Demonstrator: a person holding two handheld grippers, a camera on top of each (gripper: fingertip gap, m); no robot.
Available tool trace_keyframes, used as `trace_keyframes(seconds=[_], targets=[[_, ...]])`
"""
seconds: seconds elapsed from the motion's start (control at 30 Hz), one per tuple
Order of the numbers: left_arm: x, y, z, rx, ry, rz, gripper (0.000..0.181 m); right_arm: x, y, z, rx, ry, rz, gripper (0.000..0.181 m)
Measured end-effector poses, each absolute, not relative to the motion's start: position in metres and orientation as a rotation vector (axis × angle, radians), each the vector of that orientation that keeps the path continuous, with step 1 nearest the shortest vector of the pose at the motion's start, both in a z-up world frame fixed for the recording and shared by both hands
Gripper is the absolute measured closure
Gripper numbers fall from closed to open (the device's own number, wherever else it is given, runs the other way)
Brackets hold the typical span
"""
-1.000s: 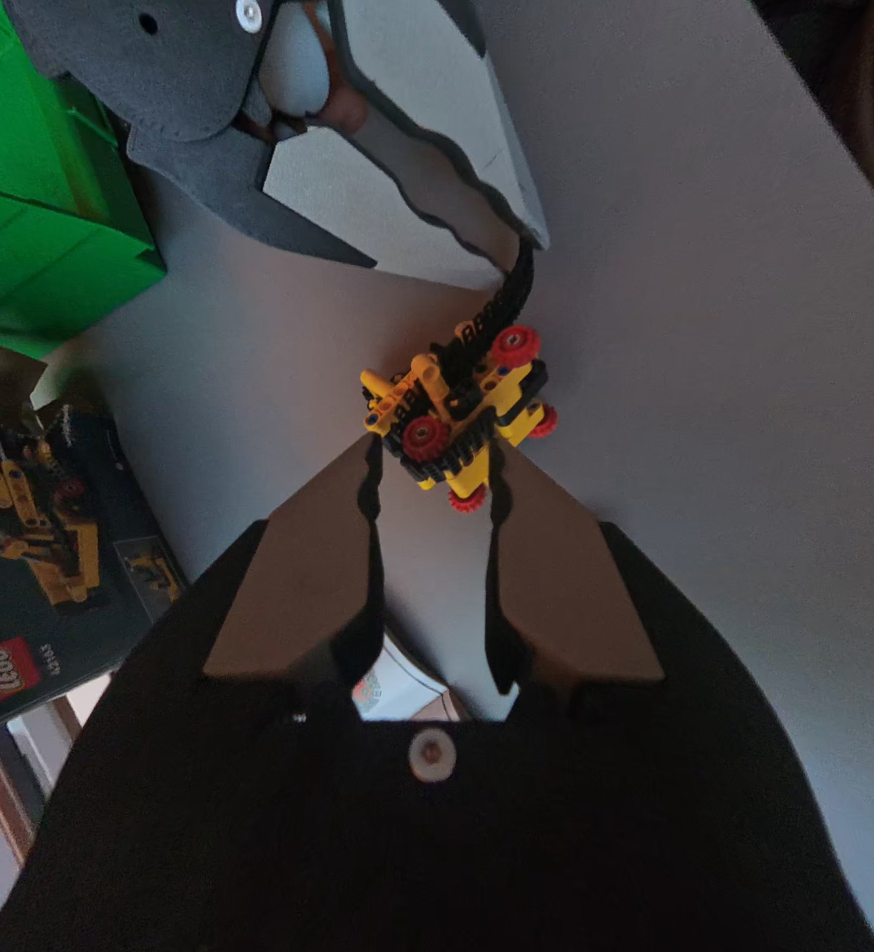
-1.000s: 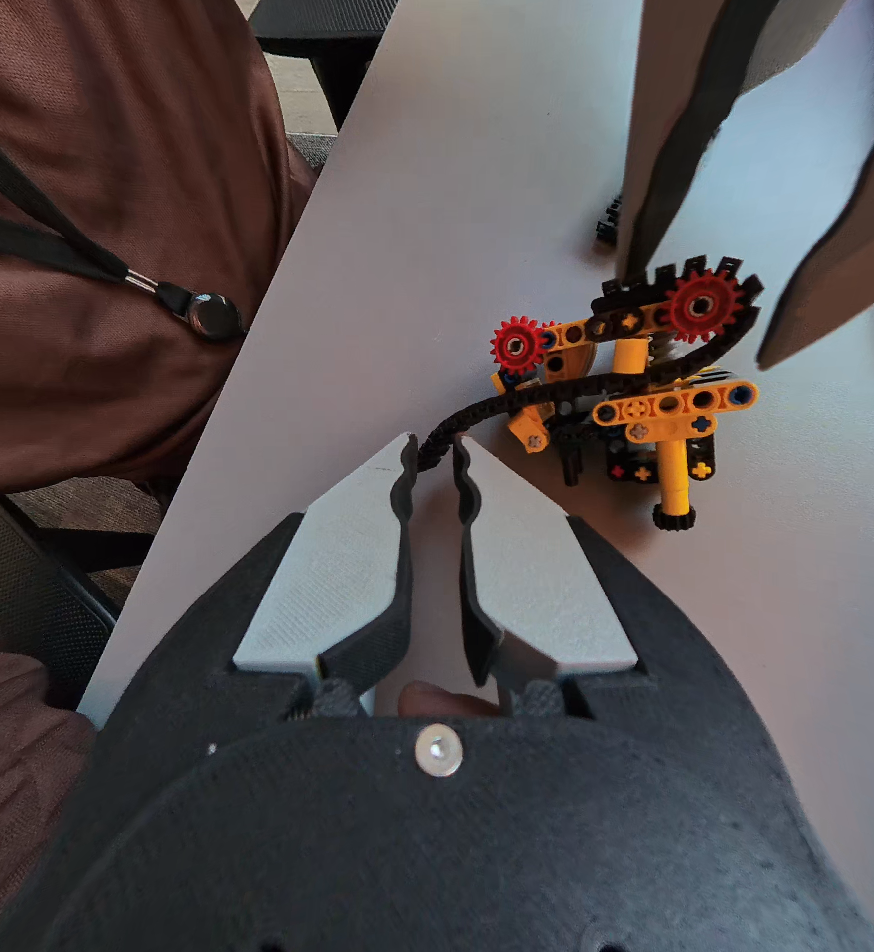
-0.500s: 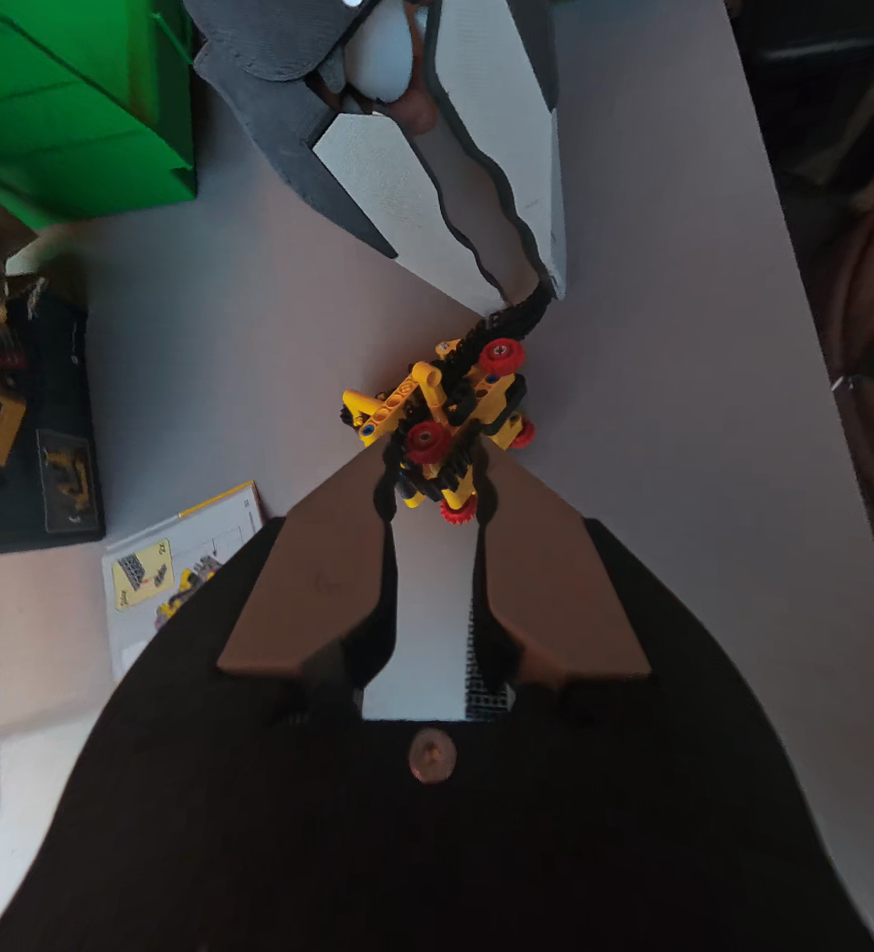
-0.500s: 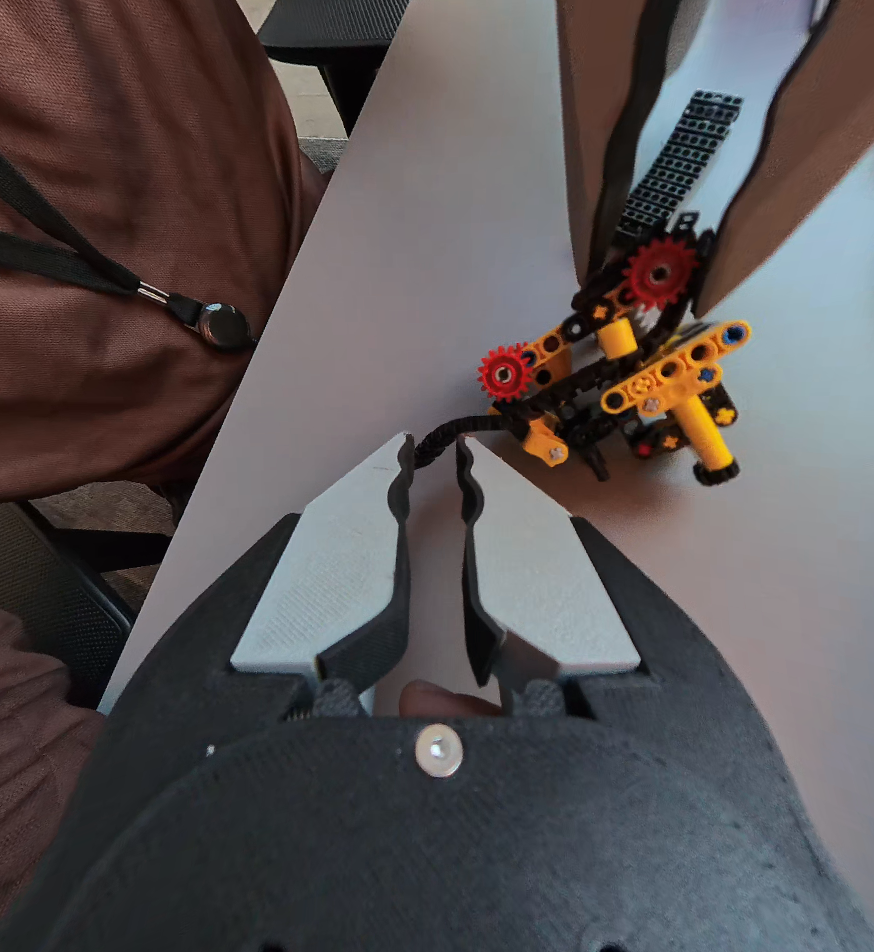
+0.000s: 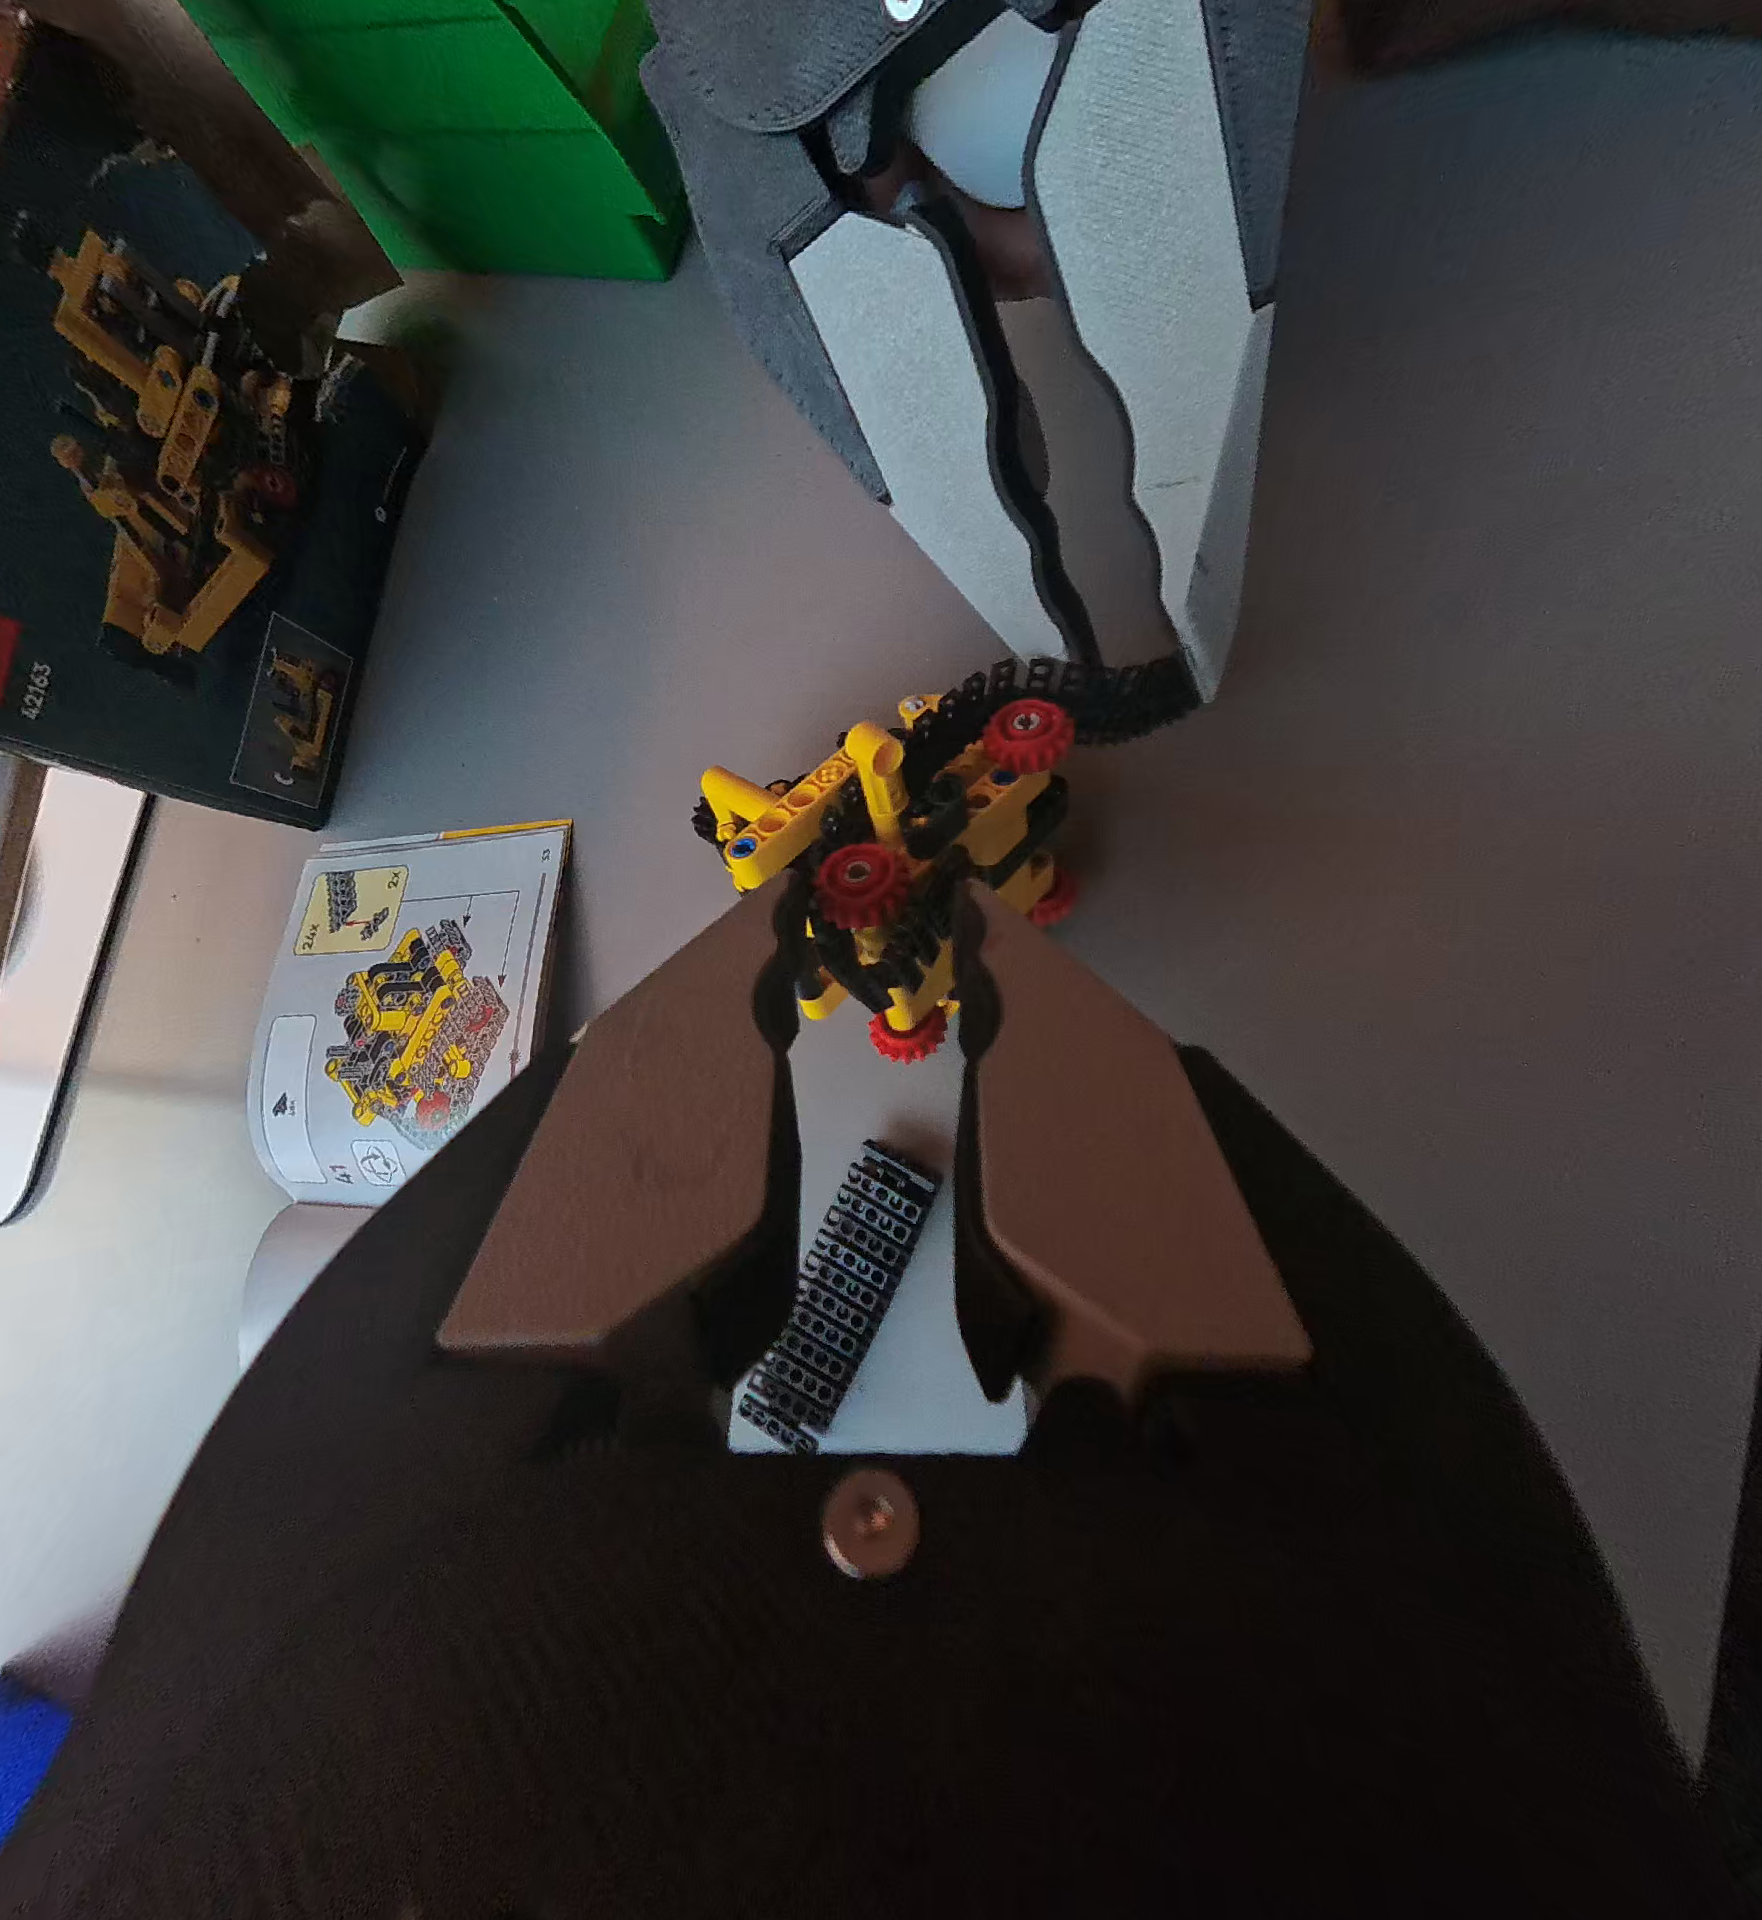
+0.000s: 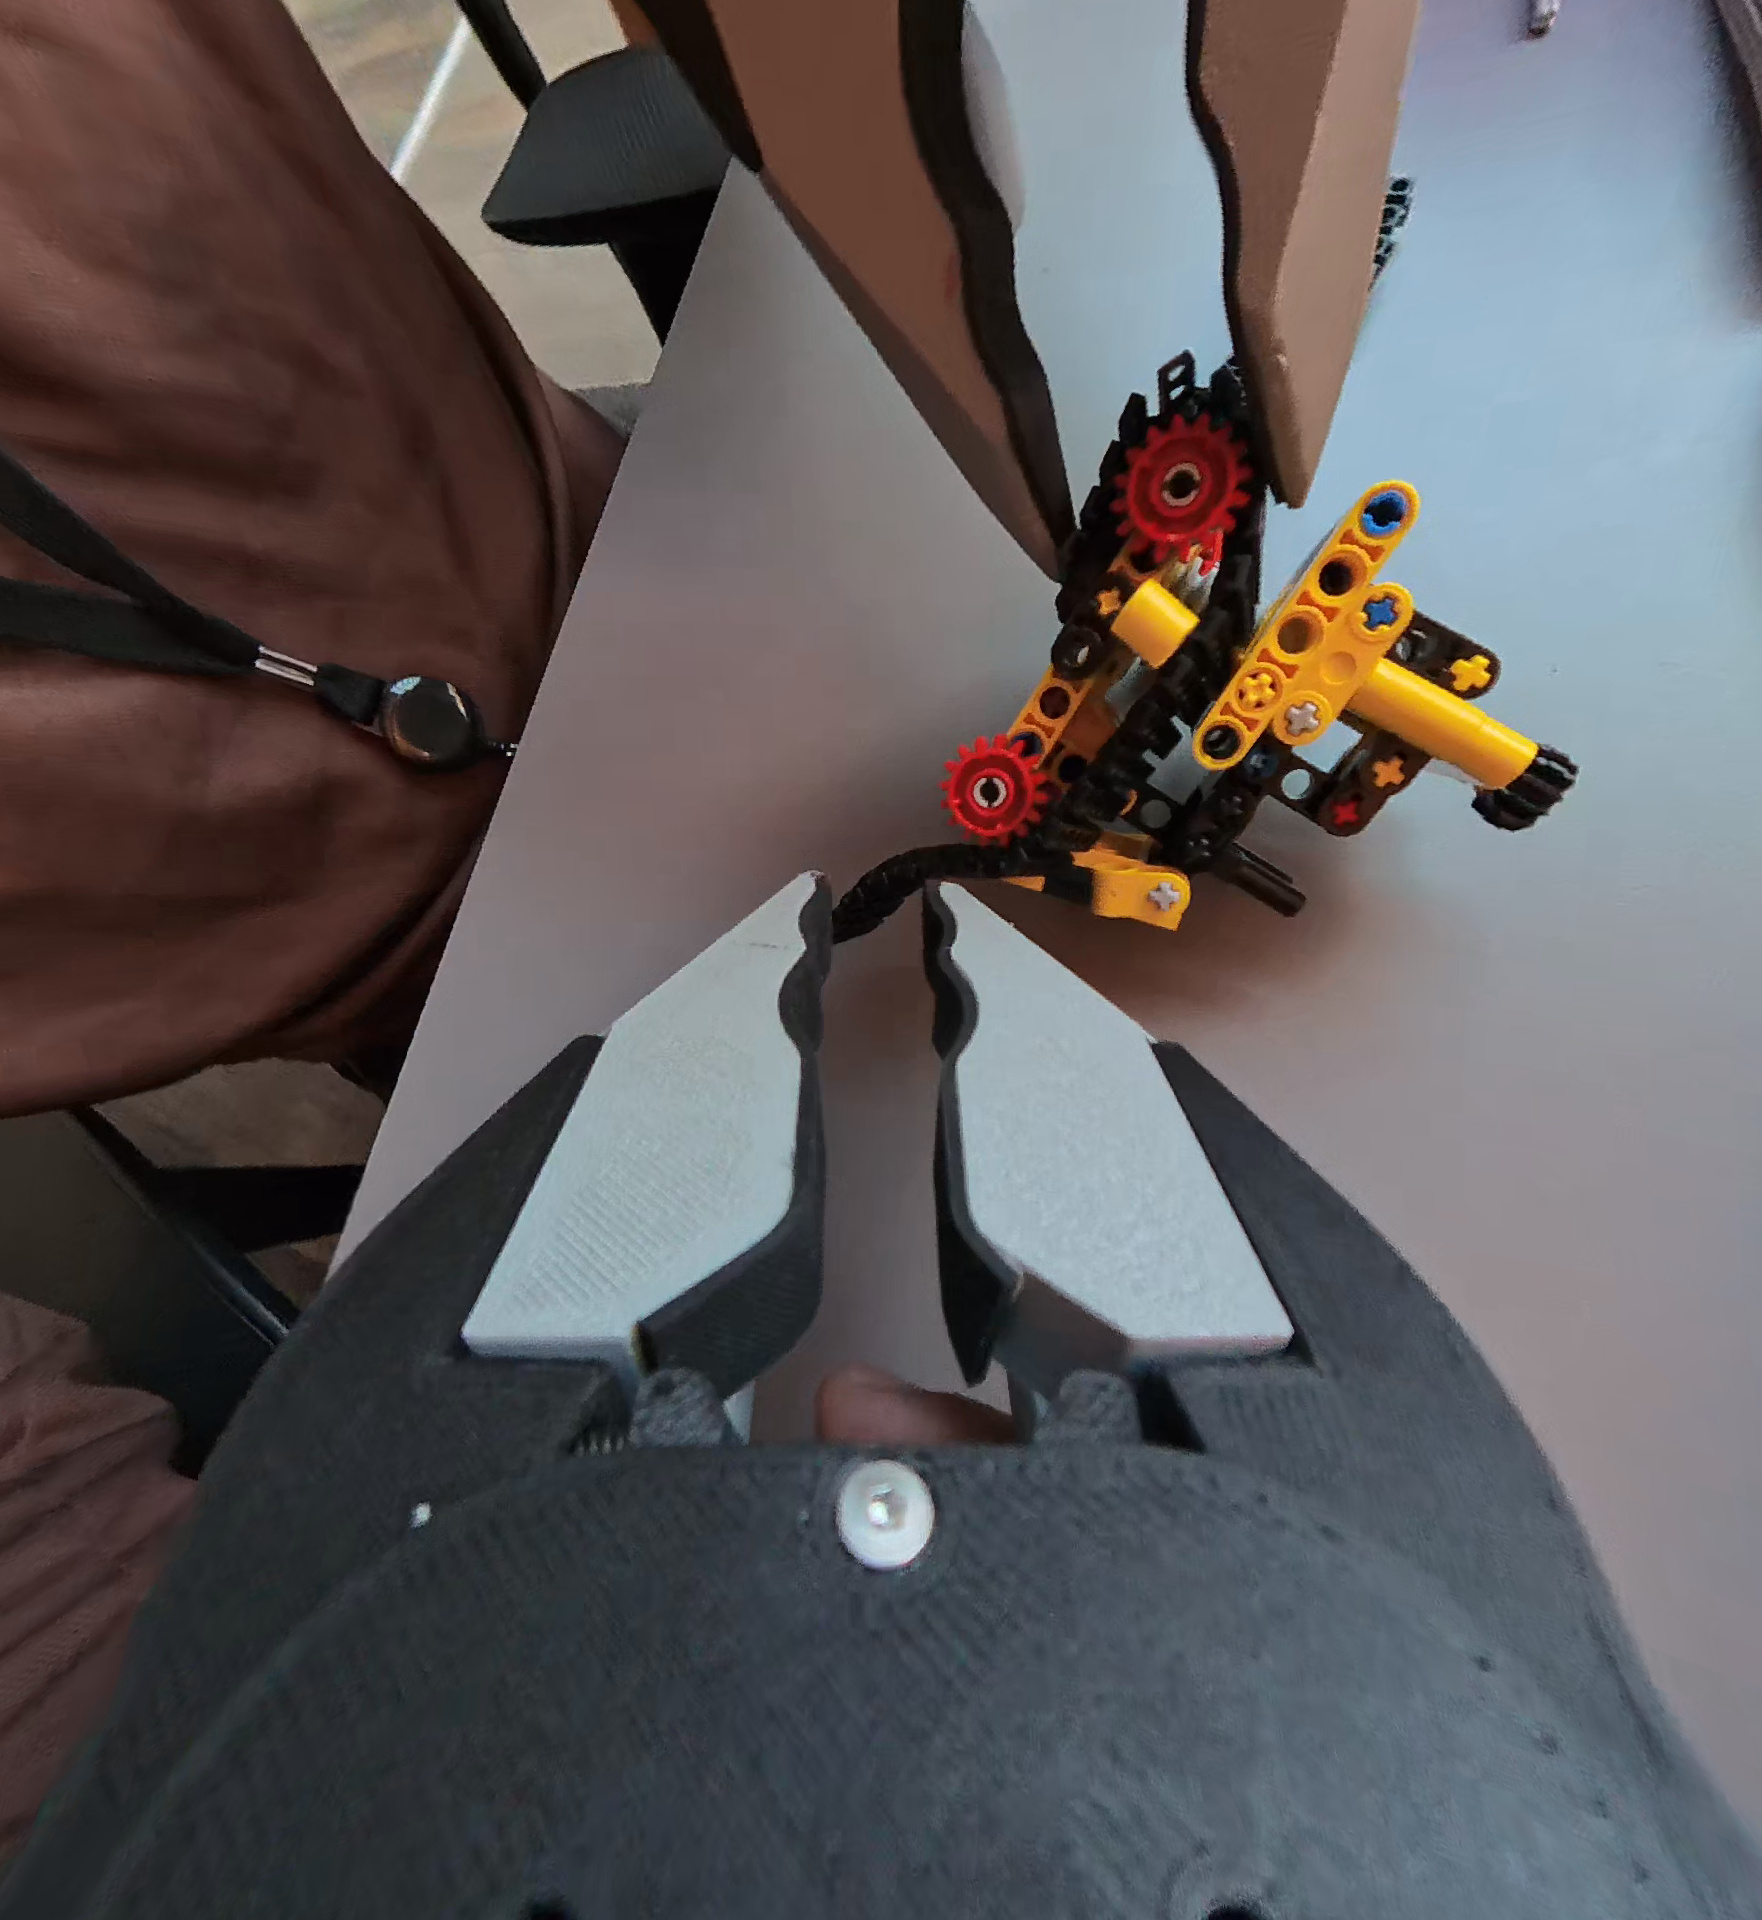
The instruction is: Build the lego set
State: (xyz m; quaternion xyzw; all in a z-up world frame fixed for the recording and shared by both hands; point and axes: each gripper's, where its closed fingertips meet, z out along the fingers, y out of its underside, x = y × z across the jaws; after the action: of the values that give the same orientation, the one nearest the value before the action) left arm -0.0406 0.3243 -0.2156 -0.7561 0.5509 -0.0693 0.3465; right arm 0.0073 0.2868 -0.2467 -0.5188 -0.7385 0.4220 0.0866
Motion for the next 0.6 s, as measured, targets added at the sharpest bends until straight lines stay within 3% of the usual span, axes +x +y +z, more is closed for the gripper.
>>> trace_keyframes(seconds=[0.23, 0.37, 0.6], targets=[[-0.0397, 0.3270, -0.2166, -1.969, 1.424, -0.144, 0.155, 0.0046, 0.2854, -0.2446, -1.602, -2.082, 1.317, 0.166], [-0.0421, 0.3295, -0.2185, -1.954, 1.437, -0.078, 0.160, 0.0078, 0.2771, -0.2384, -1.641, -2.069, 1.456, 0.151], [-0.0393, 0.3309, -0.2190, -1.925, 1.432, -0.084, 0.161, 0.0093, 0.2816, -0.2482, -1.652, -2.074, 1.383, 0.153]])
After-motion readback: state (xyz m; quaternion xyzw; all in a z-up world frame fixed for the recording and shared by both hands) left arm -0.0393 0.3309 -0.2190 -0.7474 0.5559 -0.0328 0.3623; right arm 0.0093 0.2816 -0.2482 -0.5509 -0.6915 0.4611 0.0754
